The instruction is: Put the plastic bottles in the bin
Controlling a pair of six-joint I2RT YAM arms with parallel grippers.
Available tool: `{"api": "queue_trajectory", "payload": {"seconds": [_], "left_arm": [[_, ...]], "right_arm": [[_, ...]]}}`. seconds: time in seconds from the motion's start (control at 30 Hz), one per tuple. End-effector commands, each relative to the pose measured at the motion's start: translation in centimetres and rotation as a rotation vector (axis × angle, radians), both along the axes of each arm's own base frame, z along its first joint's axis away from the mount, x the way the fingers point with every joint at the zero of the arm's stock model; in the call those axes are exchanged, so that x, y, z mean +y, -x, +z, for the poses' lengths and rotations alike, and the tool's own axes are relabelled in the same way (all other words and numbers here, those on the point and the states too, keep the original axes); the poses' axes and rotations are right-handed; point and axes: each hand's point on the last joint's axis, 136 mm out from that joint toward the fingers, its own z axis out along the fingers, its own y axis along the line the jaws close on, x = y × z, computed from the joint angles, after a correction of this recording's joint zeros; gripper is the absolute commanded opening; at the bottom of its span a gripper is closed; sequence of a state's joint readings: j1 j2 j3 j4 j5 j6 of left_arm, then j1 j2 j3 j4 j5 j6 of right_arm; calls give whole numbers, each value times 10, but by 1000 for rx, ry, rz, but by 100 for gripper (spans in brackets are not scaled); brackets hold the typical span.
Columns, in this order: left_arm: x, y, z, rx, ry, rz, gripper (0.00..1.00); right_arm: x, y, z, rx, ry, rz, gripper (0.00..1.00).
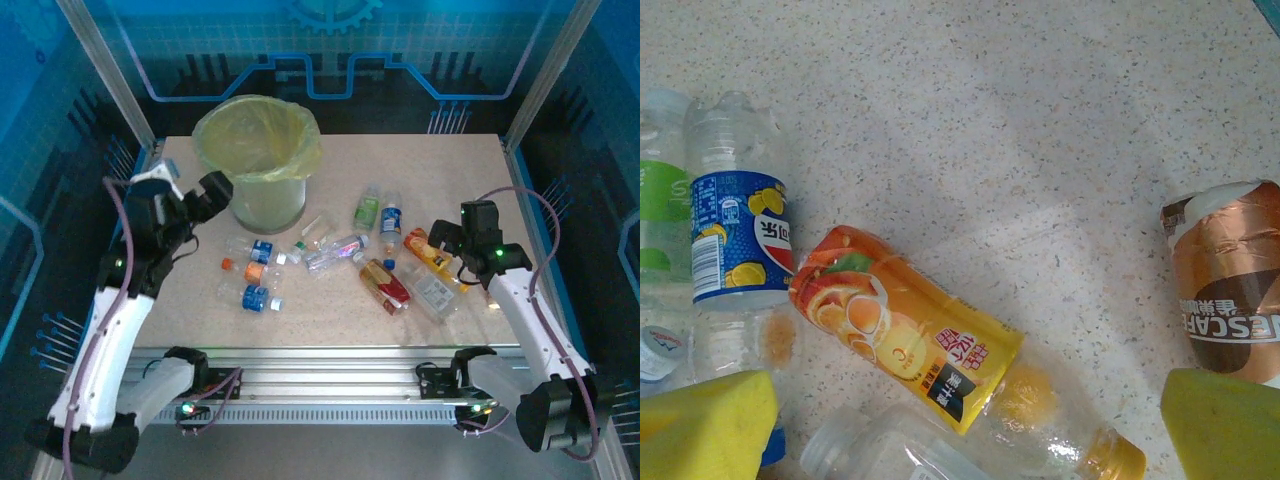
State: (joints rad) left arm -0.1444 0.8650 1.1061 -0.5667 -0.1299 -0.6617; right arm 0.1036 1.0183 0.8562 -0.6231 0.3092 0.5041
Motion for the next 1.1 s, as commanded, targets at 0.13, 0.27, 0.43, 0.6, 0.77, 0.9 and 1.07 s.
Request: {"api": "queue_trajectory", "payload": {"seconds": [0.13, 0.27, 0.43, 0.6, 0.77, 0.9, 1.07], "left_arm": [[13, 53, -102, 323, 200, 190, 99], [11, 74, -140, 439, 273, 244, 99], [3, 98, -189, 580, 393, 305, 99], [-3, 107, -222, 654, 426, 330, 99], [-11, 107, -247, 701, 457, 329, 99], [-17, 104, -258, 726, 462, 311, 98], [-22, 95, -265, 732, 461, 289, 97]], "right_arm": [[-3, -2, 2, -19, 5, 3, 100], [-3, 0, -2, -8, 9, 1, 100], [-4, 1, -6, 2, 9, -4, 100], [-4, 0, -9, 9, 10, -8, 100], [-4, -3, -10, 14, 8, -6, 100], [-3, -2, -12, 21, 5, -5, 100], [-3, -1, -14, 25, 0, -6, 100]]}}
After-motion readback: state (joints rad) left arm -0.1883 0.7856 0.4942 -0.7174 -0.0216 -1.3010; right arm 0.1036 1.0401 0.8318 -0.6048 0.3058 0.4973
